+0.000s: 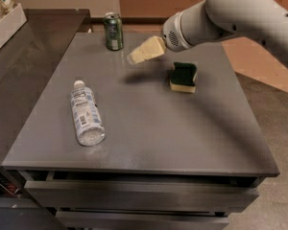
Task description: Move green can near sponge
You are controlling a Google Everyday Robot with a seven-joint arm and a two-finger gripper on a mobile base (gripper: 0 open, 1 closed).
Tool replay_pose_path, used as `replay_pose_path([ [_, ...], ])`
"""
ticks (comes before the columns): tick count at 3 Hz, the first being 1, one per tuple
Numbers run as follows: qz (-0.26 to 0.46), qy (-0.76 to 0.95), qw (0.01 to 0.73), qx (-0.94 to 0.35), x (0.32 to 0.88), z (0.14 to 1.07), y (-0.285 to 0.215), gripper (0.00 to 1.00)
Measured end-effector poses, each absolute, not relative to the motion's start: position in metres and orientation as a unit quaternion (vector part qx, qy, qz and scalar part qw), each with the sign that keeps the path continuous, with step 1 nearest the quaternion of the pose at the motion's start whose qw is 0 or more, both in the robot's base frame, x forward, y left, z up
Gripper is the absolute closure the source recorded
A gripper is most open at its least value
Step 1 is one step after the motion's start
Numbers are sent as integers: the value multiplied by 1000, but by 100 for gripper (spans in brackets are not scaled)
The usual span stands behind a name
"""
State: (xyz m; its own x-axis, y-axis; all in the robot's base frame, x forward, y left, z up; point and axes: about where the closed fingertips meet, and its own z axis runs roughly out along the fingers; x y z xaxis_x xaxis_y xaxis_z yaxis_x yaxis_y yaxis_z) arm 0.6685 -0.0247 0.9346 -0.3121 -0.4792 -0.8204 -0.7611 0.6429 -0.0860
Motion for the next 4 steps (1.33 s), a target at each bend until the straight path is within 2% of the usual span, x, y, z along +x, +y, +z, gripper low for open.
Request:
replay_pose_path([
  [1,172,780,482,-359,685,937,-17,0],
  [4,138,795,512,-295,708,932,-11,0],
])
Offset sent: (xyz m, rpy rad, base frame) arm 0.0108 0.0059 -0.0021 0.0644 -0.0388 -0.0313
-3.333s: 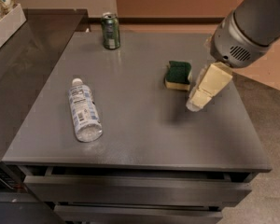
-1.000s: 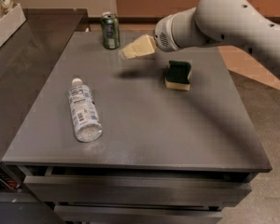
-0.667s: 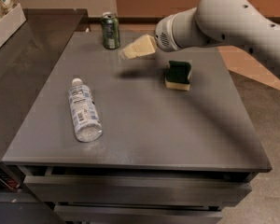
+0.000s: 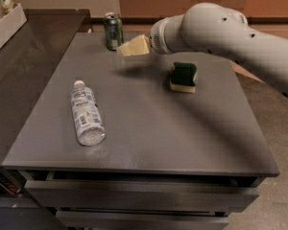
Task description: Move green can near sponge
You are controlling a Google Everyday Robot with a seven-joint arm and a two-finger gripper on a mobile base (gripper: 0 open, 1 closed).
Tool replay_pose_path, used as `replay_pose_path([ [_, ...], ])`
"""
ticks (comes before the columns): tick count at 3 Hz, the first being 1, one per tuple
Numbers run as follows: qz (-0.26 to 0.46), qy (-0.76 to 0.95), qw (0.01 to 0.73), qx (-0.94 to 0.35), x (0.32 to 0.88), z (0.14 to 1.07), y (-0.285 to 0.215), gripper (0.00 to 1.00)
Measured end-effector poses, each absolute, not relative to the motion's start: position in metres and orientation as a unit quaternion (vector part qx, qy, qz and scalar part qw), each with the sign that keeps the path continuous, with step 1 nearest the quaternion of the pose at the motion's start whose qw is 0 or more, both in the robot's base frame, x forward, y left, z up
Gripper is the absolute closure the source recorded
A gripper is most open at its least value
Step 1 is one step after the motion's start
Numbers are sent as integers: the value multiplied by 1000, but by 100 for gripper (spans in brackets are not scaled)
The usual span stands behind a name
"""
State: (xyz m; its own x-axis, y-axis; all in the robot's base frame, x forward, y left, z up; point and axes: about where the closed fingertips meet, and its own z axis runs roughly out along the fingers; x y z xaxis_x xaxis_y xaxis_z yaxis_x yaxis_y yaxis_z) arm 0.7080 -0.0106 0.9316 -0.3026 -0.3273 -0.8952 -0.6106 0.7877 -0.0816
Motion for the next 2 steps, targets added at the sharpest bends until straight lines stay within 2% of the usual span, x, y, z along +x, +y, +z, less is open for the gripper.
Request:
replay_pose_path([
  [2,148,785,544,-257,756,924,-10,0],
])
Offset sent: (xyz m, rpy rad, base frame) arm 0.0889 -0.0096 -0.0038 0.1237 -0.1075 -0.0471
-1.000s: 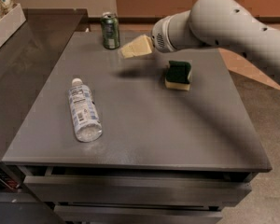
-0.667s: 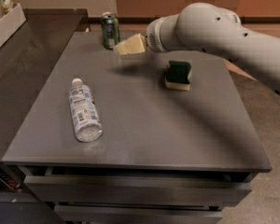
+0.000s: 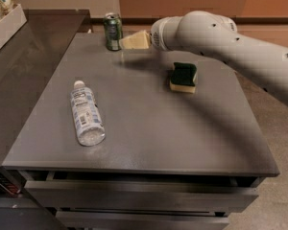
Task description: Move green can near sponge
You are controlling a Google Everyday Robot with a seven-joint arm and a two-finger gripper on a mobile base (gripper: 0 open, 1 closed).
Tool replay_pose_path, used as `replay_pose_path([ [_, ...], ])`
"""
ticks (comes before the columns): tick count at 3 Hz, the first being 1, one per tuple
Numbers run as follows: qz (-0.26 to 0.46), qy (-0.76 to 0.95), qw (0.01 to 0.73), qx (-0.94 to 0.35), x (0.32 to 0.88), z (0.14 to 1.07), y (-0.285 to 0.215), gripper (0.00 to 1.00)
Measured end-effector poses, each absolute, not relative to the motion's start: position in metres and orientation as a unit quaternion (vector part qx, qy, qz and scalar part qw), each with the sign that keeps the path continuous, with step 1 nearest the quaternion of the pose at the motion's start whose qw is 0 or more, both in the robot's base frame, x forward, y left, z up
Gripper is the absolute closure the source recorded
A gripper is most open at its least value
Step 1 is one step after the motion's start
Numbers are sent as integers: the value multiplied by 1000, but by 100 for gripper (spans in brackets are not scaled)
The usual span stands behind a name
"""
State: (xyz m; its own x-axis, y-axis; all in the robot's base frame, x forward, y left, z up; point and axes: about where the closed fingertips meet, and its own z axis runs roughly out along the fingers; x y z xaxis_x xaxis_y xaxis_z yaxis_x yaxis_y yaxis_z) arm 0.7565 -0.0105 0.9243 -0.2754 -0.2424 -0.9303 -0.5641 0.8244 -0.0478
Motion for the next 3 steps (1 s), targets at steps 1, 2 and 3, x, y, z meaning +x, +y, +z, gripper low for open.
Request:
replay_pose_path([
  [1,161,774,555,-257,783,923,-16,0],
  [2,174,765,561,-262,811,921,-21,0],
  [3,183,760,559,-277,835,923,-17,0],
])
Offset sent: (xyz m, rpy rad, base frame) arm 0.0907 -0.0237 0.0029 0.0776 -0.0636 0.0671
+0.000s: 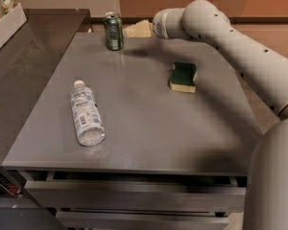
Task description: Move green can near sponge
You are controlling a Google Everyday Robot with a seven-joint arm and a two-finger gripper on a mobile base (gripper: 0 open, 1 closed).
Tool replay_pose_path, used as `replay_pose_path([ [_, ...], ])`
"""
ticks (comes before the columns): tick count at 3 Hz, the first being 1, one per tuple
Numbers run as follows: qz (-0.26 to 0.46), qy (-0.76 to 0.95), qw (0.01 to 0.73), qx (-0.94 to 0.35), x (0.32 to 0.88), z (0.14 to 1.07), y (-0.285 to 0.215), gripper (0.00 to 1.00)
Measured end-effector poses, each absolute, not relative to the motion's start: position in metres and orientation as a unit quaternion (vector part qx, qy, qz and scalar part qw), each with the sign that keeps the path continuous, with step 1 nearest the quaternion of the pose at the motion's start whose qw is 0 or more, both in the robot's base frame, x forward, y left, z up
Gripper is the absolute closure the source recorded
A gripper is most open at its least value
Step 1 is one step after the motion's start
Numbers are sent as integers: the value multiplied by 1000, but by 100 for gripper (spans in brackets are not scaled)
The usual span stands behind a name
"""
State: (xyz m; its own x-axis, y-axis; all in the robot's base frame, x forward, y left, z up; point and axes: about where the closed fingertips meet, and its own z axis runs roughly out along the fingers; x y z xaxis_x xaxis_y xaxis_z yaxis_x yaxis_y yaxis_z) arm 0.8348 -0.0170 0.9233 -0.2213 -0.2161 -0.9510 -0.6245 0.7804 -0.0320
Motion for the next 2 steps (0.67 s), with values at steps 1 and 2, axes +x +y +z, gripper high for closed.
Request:
replay_pose_path([
  [1,185,758,552,-295,852,924,-3,0],
  [2,173,758,547,-311,863,922,17,0],
])
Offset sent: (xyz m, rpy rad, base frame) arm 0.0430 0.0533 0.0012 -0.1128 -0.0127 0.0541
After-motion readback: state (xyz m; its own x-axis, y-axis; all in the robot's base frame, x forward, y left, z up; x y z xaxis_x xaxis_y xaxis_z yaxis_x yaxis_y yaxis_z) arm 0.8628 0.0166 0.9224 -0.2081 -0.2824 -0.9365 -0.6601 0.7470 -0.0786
